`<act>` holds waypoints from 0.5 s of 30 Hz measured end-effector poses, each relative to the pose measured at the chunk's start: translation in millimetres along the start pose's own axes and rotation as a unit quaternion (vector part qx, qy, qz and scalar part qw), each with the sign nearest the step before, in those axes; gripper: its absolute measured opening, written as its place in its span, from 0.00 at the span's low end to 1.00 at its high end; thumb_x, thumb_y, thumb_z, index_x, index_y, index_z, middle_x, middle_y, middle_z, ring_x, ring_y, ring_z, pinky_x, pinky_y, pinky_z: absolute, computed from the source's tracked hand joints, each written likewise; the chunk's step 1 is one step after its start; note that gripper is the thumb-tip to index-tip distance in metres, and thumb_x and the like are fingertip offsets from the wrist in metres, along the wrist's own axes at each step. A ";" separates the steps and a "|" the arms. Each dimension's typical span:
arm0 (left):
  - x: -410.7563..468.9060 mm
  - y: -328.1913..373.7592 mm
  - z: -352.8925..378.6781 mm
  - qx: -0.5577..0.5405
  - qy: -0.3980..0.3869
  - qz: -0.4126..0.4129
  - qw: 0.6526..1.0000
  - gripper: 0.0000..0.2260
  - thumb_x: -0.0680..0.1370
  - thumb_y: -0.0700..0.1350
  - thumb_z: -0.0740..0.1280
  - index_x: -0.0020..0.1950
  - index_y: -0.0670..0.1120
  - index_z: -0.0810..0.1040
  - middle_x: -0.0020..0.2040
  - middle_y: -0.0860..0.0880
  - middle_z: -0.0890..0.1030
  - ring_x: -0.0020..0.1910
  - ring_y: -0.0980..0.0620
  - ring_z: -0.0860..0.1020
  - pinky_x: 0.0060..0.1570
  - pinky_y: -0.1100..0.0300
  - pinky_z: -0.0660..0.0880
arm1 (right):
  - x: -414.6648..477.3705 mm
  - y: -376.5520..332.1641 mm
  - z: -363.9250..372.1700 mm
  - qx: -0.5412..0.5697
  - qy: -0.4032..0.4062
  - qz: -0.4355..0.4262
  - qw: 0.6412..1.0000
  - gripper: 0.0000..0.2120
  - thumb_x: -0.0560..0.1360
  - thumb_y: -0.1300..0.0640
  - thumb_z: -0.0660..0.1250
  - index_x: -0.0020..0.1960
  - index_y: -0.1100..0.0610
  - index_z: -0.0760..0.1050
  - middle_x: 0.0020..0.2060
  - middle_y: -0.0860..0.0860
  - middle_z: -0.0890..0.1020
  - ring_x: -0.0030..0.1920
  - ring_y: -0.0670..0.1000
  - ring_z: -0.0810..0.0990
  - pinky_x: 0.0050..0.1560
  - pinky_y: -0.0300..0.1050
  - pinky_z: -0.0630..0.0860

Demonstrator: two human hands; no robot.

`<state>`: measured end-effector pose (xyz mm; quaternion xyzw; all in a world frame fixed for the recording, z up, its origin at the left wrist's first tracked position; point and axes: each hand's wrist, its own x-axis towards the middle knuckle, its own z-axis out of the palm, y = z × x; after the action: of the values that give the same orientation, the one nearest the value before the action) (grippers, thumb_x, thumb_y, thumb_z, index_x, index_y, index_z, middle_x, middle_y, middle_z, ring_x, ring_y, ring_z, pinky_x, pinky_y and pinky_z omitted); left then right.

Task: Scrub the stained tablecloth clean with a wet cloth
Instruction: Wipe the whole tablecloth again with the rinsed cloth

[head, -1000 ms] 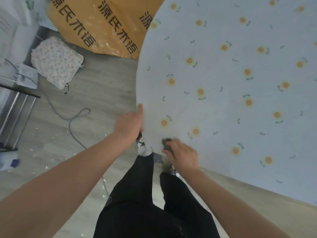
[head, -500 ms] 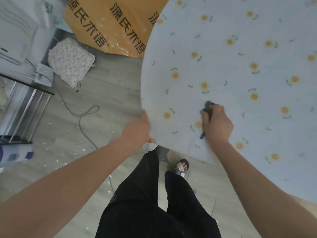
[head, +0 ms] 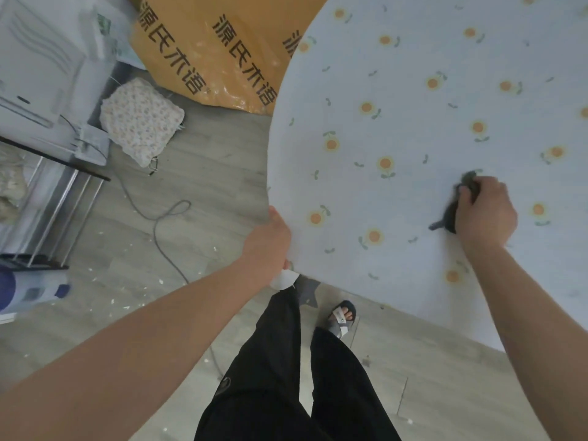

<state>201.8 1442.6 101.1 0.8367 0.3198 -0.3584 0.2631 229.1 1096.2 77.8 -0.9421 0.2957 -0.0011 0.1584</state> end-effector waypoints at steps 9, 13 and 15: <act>-3.1 7.3 7.2 0.044 0.018 -0.014 0.999 0.32 0.86 0.57 0.40 0.73 0.41 0.74 0.45 0.40 0.85 0.43 0.43 0.83 0.43 0.53 0.74 | -161.2 -57.3 49.5 0.065 -0.112 -0.189 0.973 0.11 0.80 0.43 0.65 0.52 0.51 0.74 0.48 0.46 0.78 0.42 0.49 0.78 0.36 0.42 0.69; -2.7 2.7 3.4 0.021 -0.007 0.001 1.000 0.36 0.86 0.56 0.36 0.67 0.34 0.76 0.53 0.35 0.84 0.51 0.38 0.83 0.50 0.50 0.75 | -213.9 -58.8 56.7 0.090 -0.152 -0.298 0.938 0.09 0.77 0.48 0.70 0.43 0.52 0.75 0.36 0.45 0.77 0.32 0.48 0.76 0.28 0.40 0.70; -0.9 -2.0 3.7 0.024 -0.005 0.011 1.000 0.38 0.86 0.56 0.36 0.66 0.31 0.76 0.58 0.33 0.83 0.58 0.35 0.81 0.57 0.50 0.75 | -190.9 -54.2 52.8 0.095 -0.122 -0.313 0.937 0.09 0.77 0.48 0.70 0.42 0.52 0.76 0.36 0.45 0.77 0.32 0.49 0.77 0.28 0.40 0.70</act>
<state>198.3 1441.2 99.1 0.8444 0.3003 -0.3676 0.2483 106.9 1260.4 61.3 -0.9603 -0.0376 0.0363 0.2740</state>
